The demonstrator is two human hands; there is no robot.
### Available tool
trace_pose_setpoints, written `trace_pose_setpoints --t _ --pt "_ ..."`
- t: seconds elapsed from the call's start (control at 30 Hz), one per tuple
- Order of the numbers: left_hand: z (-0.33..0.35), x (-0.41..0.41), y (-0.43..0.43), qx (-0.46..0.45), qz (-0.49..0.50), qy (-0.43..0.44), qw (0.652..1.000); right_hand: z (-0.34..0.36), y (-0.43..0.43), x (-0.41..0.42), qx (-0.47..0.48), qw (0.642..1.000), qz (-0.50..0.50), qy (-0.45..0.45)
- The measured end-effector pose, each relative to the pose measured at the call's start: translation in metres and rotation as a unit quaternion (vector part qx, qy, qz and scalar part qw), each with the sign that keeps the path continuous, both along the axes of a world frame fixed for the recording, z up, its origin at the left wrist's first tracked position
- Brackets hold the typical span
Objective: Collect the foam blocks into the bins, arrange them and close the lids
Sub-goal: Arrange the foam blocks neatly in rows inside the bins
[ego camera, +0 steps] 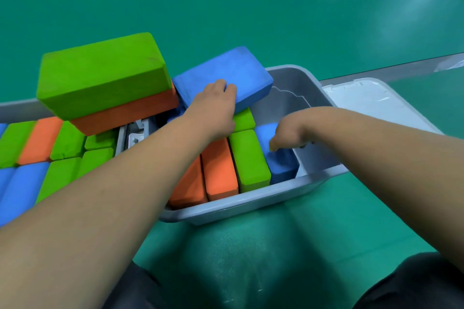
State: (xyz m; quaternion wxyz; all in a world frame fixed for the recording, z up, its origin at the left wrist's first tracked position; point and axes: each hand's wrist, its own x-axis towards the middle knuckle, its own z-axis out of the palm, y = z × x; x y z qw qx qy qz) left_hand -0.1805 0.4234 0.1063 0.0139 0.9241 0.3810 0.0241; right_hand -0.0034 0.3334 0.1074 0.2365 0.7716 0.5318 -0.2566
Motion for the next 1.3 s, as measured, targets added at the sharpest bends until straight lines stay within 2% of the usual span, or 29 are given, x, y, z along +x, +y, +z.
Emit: trace_pose_setpoints --t 0.17,0.27,0.33,0.4,0.53,0.7,0.8,0.87,0.97,1.17,1.23,1.3 --pt "-0.003 -0.015 -0.004 -0.014 -0.003 0.040 0.999 0.015 0.021 0.010 0.207 0.971 -0.112 0.028" --pt "-0.002 -0.023 -0.007 -0.035 0.008 0.052 0.998 0.012 0.035 0.008 0.308 0.917 -0.234 0.098" --pt "-0.002 -0.029 -0.007 -0.048 0.011 0.060 0.997 0.010 0.042 0.004 0.335 0.884 -0.282 0.164" --pt "-0.002 -0.036 -0.007 -0.061 0.001 0.062 0.996 0.007 0.050 0.002 0.339 0.874 -0.281 0.208" --pt "-0.001 -0.043 -0.006 -0.062 -0.014 0.036 0.997 0.002 0.063 0.007 0.378 0.823 -0.331 0.263" --pt "0.005 -0.040 -0.007 -0.082 -0.005 -0.001 0.997 -0.005 0.058 0.016 0.374 0.779 -0.369 0.343" --pt "0.009 -0.035 -0.007 -0.088 -0.001 -0.018 0.996 0.001 0.057 0.016 0.439 0.716 -0.386 0.382" --pt "0.010 -0.030 -0.007 -0.082 -0.012 -0.039 0.996 0.014 0.057 0.018 0.496 0.691 -0.390 0.353" --pt "0.005 -0.021 -0.012 -0.075 -0.027 -0.062 0.995 0.031 0.052 0.028 0.584 0.684 -0.364 0.241" --pt "-0.027 0.001 -0.018 -0.106 -0.038 0.017 0.993 0.043 0.024 0.045 0.672 0.640 -0.333 0.167" --pt "-0.037 0.004 -0.017 -0.114 -0.049 0.044 0.991 0.047 0.019 0.049 0.685 0.639 -0.318 0.146" --pt "-0.045 0.005 -0.015 -0.121 -0.055 0.083 0.988 0.045 0.014 0.051 0.678 0.661 -0.297 0.120"
